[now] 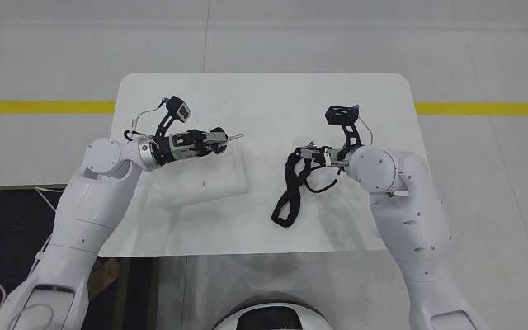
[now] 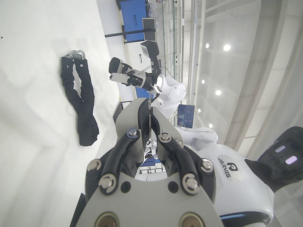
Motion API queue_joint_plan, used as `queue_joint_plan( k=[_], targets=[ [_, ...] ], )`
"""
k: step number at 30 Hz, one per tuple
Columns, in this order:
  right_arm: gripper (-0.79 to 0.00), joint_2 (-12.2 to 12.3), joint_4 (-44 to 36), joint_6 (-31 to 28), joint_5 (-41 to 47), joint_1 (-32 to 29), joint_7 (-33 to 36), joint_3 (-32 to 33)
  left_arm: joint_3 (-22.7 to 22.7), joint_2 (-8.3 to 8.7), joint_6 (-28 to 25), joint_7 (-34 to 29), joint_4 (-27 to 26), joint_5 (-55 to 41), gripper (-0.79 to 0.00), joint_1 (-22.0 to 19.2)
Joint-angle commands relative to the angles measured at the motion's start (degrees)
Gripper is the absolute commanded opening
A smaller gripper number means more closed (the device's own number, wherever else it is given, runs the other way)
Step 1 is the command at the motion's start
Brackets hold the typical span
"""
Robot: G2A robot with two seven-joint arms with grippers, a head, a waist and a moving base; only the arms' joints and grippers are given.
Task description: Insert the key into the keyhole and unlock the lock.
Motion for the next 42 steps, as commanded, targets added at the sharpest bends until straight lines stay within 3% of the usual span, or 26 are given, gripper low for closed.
queue_joint_plan(
  k=[1, 6, 11, 19, 25, 28, 30, 31, 38, 42],
  targets=[
    [0.000, 0.0, -4.6, -0.7, 4.1, -4.1, 0.0, 0.6, 0.0, 0.00, 0.0, 0.0, 0.0, 0.0, -0.785, 0.0],
    [0.000, -0.6, -7.8, 5.6, 20.7, -1.9, 9.9, 3.5, 0.0, 0.00, 0.0, 0.0, 0.0, 0.0, -0.785, 0.0],
    [0.000, -0.6, 1.5, 6.1, 32.6, 3.6, 9.4, 0.9, 0.0, 0.00, 0.0, 0.0, 0.0, 0.0, -0.785, 0.0],
    [0.000, -0.8, 17.6, 12.7, 31.3, 13.6, 2.8, -9.6, 0.0, 0.00, 0.0, 0.0, 0.0, 0.0, -0.785, 0.0],
    [-0.006, -0.8, 22.3, 15.8, 30.1, 17.1, -0.4, -13.3, 0.0, 0.00, 0.0, 0.0, 0.0, 0.0, -0.785, 0.0],
    [-0.095, -0.6, 22.9, 16.3, 28.3, 17.4, -0.8, -14.4, 0.0, 0.00, 0.0, 0.0, 0.0, 0.0, -0.785, 0.0],
    [-0.262, -0.5, 23.4, 16.8, 27.0, 17.6, -1.3, -15.1, 0.0, 0.00, 0.0, 0.0, 0.0, 0.0, -0.785, 0.0],
    [-0.283, -0.6, 23.6, 16.9, 27.0, 17.6, -1.4, -15.4, 0.0, 0.00, 0.0, 0.0, 0.0, 0.0, -0.785, 0.0],
    [-0.357, -1.1, 24.2, 19.3, 26.1, 17.7, -3.8, -16.9, 0.0, 0.00, 0.0, 0.0, 0.0, 0.0, -0.785, 0.0],
    [-0.339, -1.6, 24.9, 22.7, 23.9, 17.8, -7.2, -17.7, 0.0, 0.00, 0.0, 0.0, 0.0, 0.0, -0.785, 0.0]
  ],
)
